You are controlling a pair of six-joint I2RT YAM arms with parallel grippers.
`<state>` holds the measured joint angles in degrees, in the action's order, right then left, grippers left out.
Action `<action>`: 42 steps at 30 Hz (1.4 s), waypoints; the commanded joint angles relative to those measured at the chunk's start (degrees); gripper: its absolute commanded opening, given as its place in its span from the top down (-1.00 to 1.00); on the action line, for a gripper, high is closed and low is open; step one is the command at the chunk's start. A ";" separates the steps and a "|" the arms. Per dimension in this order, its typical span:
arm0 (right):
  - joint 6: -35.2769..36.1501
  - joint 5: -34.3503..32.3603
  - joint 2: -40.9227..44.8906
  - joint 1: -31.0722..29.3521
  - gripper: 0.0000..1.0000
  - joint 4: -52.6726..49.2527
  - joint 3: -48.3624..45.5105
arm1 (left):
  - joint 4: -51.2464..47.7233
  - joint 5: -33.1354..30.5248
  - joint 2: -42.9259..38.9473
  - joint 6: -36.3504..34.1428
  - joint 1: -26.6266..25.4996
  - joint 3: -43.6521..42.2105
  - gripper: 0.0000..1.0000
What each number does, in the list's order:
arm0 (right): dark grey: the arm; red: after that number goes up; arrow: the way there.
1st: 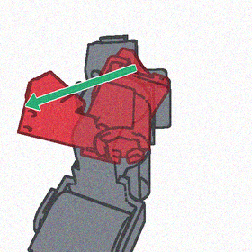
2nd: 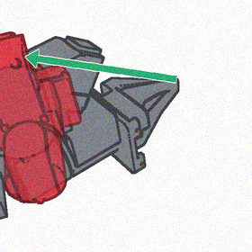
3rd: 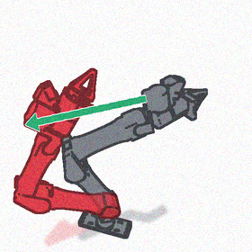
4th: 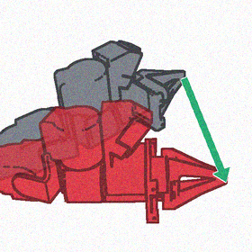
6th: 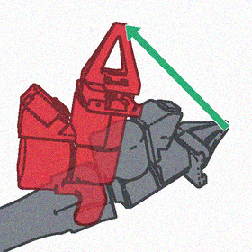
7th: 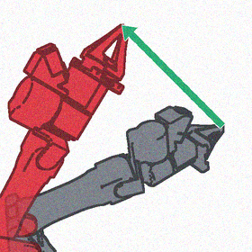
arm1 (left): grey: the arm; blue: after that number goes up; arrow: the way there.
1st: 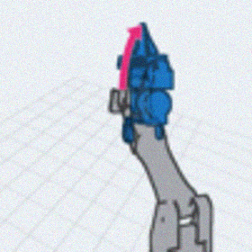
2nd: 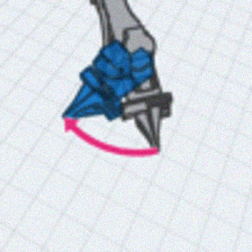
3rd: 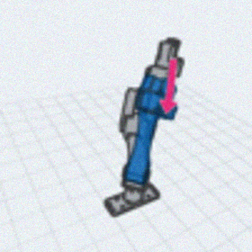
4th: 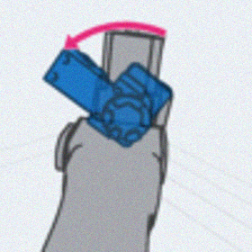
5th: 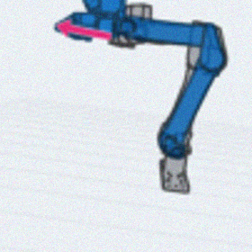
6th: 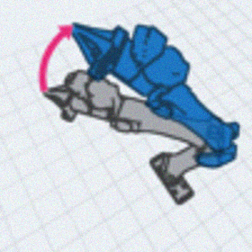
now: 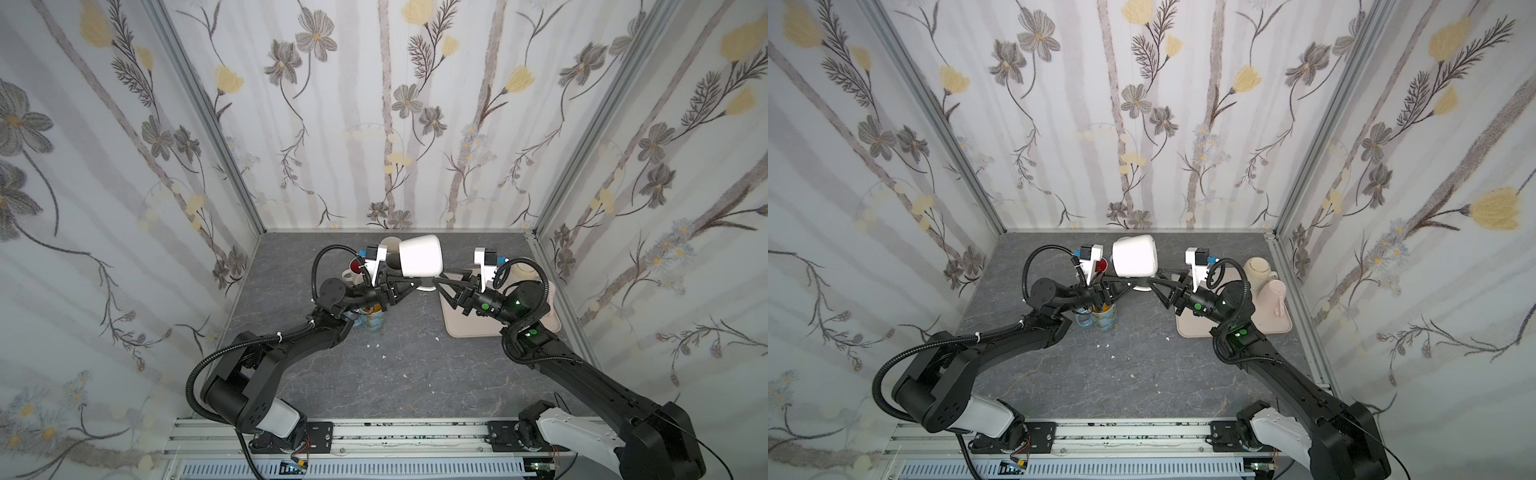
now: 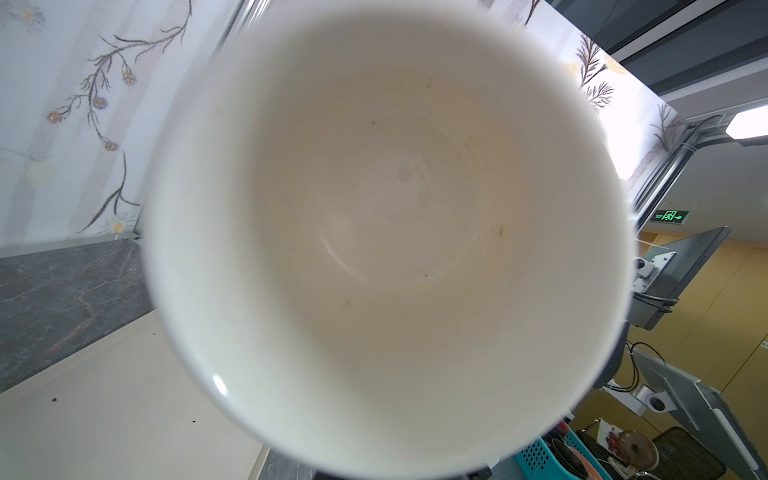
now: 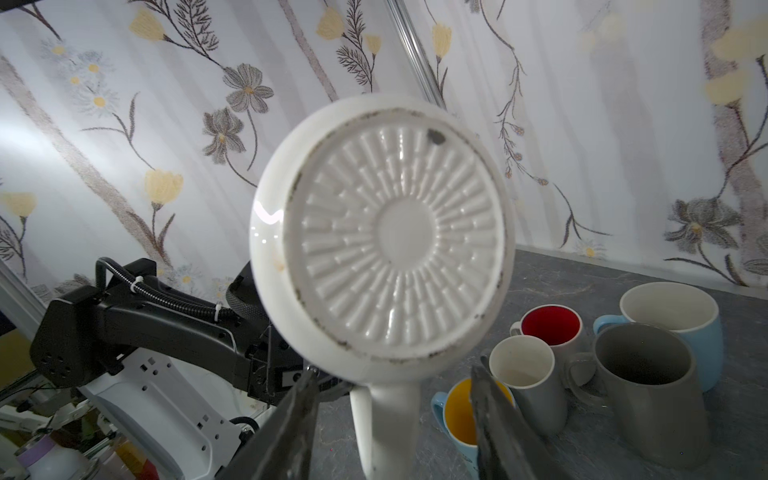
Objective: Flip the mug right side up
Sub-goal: 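Grasp white mug rim with left gripper while right gripper holds handle, then lower white mug opening-up beside grey mug with left gripper while right withdraws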
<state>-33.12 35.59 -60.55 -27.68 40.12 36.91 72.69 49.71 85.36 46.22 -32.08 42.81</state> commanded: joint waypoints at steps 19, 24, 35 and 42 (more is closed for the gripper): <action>6.08 -20.14 9.48 18.72 -0.23 -30.25 -2.20 | -39.21 -8.17 2.94 -26.83 -1.37 16.55 1.00; 5.37 -17.80 9.25 22.56 -0.24 -31.10 -3.65 | -53.56 -11.21 5.73 -36.15 -2.21 23.55 1.00; 5.53 -16.70 7.41 25.20 -0.25 -32.10 -3.64 | -86.69 -22.67 17.38 -56.02 -4.93 45.69 1.00; 5.71 -16.64 6.08 25.75 -0.25 -31.95 -3.42 | -99.15 -28.14 23.37 -62.99 -6.13 53.84 1.00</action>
<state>-27.40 18.06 -54.08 -2.02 7.20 33.30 -21.78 24.53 107.57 -10.87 -37.69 94.24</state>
